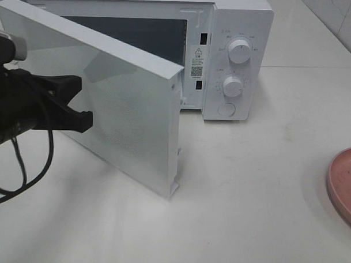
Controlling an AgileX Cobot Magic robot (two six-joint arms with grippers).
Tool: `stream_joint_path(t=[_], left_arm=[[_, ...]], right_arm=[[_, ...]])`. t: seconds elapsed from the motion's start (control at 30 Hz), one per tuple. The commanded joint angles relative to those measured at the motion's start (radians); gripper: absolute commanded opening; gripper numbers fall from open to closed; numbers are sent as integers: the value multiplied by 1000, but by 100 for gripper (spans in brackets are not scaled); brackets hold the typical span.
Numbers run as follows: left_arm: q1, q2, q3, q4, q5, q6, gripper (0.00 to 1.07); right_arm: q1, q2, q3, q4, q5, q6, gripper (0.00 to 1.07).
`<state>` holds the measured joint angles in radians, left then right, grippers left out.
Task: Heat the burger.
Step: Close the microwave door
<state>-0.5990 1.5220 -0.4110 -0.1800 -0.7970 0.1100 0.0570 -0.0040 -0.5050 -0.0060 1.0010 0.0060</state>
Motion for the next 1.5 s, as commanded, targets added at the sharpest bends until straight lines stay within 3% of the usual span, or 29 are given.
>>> stream_joint_path(t=[0.03,0.13,0.2,0.3,0.37,0.47,0.53,0.63,0.7,1.0,1.2,1.3,1.5], left_arm=[[-43,68,-86,-57,-18,-4,0],[-56,101,-123,-59,-11,-4,0],[-85,168,-204,-84,21,-3,0],[-87,187,-225,-95,21,-1,0],[-91,251,-297,-110,23,-2,0],[-91,268,-318,-110,27,-3,0],[-91,321,-404,-111,78,-3,0],[-91,334,-427,-112,87,-3,0],[-91,378,-503,-114,100,-1,0],[-91,441,-625,-168,149,4,0],[-88,482,-717,-234,155,76,0],[-76,500,-753,-233,169,73,0],[-64,511,-768,-226,192,77,0]], right_arm=[[-7,-27,3,0,-6,5,75],[-7,-27,3,0,-6,5,75],[-7,-27,3,0,-6,5,75],[-7,-27,3,0,-6,5,75],[-7,-27,3,0,-6,5,75],[-7,-27,3,0,-6,5,75],[-7,-27,3,0,-6,5,75],[-7,-27,3,0,-6,5,75],[-7,-27,3,0,-6,5,75],[-7,-27,3,0,-6,5,75],[-7,-27,3,0,-6,5,75],[-7,-27,3,0,-6,5,75],[-7,-27,3,0,-6,5,75]])
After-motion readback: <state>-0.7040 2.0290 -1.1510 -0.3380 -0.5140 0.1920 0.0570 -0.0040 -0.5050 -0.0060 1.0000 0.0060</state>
